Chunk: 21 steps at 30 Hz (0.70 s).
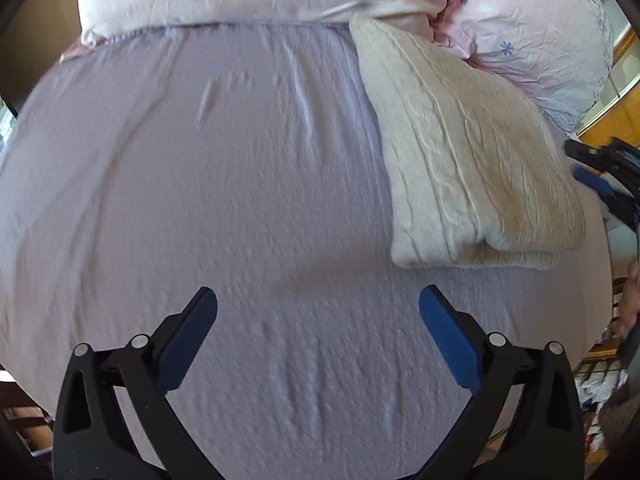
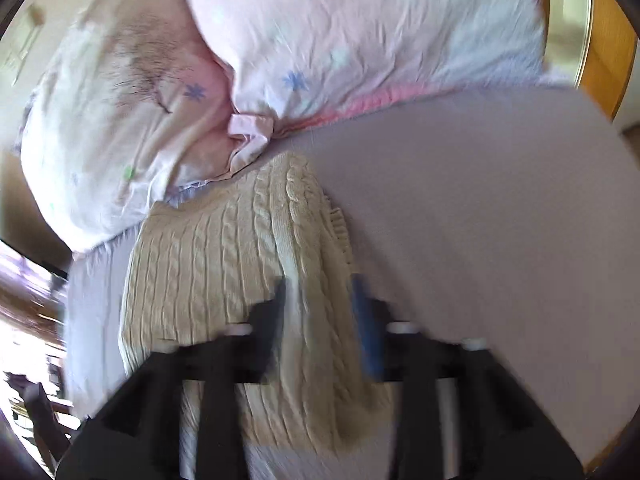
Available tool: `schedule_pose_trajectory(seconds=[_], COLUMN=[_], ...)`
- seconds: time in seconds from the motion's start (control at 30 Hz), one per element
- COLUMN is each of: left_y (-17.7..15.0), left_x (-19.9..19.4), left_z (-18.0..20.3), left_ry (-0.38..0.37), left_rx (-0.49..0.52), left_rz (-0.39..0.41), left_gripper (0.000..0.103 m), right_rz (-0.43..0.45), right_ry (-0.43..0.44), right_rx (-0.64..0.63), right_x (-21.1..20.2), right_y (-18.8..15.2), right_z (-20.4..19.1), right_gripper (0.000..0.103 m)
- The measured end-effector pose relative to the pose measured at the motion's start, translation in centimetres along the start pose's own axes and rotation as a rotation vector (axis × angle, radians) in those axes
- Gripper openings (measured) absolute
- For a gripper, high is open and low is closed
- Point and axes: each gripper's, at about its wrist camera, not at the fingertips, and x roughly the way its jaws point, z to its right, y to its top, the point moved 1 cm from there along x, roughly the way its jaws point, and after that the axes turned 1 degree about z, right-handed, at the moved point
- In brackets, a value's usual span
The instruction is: Fold small clothes
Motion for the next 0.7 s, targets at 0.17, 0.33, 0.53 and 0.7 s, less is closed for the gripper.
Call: schedule_pose_trajectory(seconds=[0.17,0.33,0.53,0.7], left_y=[-1.6,-3.5,-5.0,-4.6], left_x=[0.0,0.1,0.2,0.4], left_z=[2.0,3.8,4.2,4.6], left_ry=[0.019,0.040,0.098,0.138], left_rx=[0.065,0.123,0.133,0.115], left_rz=[0.035,0.032,0.050,0.070], left_gripper=[0.101,0.101,0.101,0.101], right_rz=[0.019,-0.098,-0.170,-0.161], right_ry=[-0.078,-0.104,-0.117,-0.105], right_rx=[-0.162,-0.246,-0.234,-0.245], right_x=[-4.1,-2.9,-1.0,-0.3], right_y=[-5.2,-10.4,-11.8,-11.6], right_z=[0.1,-0.2,0.4,0.5], right_gripper=[0.102,0.102,0.102,0.102])
